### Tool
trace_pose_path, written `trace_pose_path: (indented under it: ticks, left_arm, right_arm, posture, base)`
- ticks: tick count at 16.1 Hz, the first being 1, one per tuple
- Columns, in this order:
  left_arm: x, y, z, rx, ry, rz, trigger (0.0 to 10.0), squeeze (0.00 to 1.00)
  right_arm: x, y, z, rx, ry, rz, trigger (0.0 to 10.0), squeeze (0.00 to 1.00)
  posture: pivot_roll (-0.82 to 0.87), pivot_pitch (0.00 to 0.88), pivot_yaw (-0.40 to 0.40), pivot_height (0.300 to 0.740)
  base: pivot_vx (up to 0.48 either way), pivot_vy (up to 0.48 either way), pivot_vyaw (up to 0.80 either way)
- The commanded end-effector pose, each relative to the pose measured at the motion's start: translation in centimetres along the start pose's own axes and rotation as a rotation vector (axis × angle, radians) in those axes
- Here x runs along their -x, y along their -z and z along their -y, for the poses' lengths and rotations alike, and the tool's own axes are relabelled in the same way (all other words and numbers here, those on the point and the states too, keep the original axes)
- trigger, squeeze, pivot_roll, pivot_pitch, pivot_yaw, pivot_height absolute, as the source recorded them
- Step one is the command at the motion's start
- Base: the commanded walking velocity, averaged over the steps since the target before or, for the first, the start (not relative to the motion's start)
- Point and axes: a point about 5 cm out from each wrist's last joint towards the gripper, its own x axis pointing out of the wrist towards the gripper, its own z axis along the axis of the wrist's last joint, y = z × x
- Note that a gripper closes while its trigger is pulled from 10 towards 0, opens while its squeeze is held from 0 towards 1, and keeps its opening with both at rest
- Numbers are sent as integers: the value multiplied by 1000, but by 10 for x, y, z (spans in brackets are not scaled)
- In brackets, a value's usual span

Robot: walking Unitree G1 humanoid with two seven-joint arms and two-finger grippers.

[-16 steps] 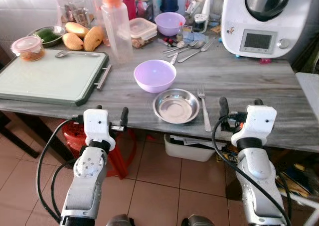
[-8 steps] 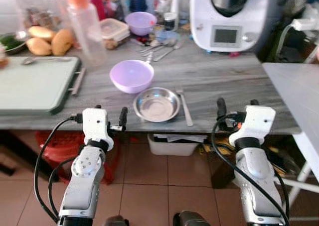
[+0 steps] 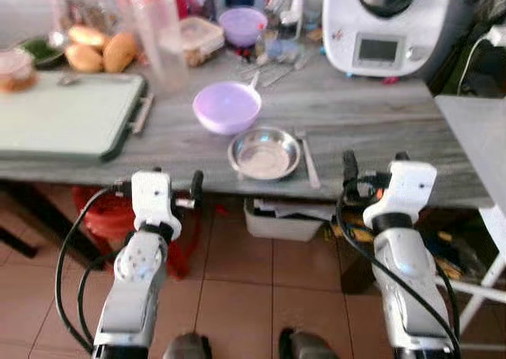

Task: Setting the table

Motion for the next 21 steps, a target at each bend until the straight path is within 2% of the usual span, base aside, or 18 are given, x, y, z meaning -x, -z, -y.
trace_pose_path:
  ticks: [1,10,12,13,16,17,19,21]
  left_arm:
    - [0,-3,-2,-5,-5,6,10000,0]
    - [1,-3,-2,-17,0,-2,10000,0]
    - [1,-3,-2,-20,0,-3,10000,0]
    - [2,-3,-2,-23,2,-3,10000,0]
    - [6,-3,-4,-26,8,-6,10000,0]
    - [6,-3,-2,-26,10,-7,10000,0]
    - [3,-6,3,-14,33,18,10000,0]
    - [0,-11,8,3,69,52,10000,0]
  right_arm:
    - [-1,2,4,-4,15,-17,10000,0]
    - [-3,5,6,-17,24,-41,10000,0]
    - [-4,8,8,67,53,-50,10000,0]
    - [-4,8,6,59,45,-39,10000,0]
    - [-4,7,7,58,54,-29,10000,0]
    - [-3,9,7,15,79,-47,10000,0]
    - [-5,6,6,72,46,-27,10000,0]
    - [-8,3,3,84,22,-4,10000,0]
  posture:
    - [-11,0,19,740]
    - [-7,0,22,740]
    - [-4,0,24,740]
    - [-4,0,30,740]
    - [-7,0,35,740]
    - [-8,0,29,740]
    - [-6,0,13,740]
    - [-8,0,10,740]
  base:
    - [-292,0,0]
    - [-292,0,0]
    - [-296,0,0]
    - [-296,0,0]
    - [0,0,0]
    - [0,0,0]
    - [0,0,0]
    - [0,0,0]
